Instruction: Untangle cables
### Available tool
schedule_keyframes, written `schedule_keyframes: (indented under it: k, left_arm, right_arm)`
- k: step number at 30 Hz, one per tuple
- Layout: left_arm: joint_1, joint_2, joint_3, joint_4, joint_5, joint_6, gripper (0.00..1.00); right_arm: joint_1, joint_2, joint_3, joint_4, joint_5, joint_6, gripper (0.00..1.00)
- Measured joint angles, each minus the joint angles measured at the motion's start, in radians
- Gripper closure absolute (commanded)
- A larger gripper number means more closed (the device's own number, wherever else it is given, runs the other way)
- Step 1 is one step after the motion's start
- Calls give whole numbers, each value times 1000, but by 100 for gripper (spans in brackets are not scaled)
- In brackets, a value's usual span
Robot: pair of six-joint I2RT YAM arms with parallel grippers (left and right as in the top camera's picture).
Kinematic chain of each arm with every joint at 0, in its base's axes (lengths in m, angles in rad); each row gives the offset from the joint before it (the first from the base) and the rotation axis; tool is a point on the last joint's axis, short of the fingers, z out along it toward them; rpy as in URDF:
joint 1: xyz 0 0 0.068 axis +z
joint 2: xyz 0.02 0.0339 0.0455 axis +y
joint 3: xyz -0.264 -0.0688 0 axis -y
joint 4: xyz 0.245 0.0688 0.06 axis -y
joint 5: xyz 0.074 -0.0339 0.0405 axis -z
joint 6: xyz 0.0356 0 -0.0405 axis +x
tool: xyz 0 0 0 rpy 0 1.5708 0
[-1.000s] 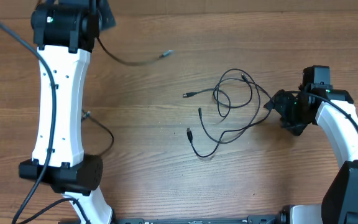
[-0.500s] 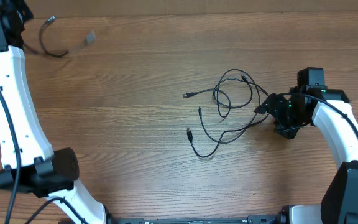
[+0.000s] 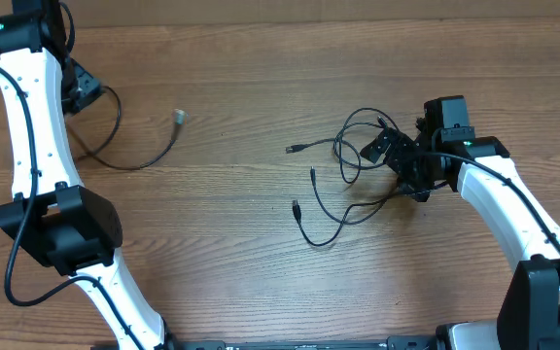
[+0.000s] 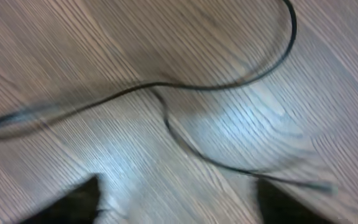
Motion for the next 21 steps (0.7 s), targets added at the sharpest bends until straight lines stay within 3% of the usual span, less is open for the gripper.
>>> schedule_keyframes:
  k: [5,11,21]
  left_arm:
    - [-12,-8,0,-8,29,-1,0]
    - [-159,-140,0,34,40,32,0]
    - [-390,-198,0,32,47,40,0]
  right_arm:
    - [-1,0,0,-1,-5,3,0]
    - [-59,-61,0,26,-103,-28,0]
    - [-227,-332,0,-68,-369,-244,0]
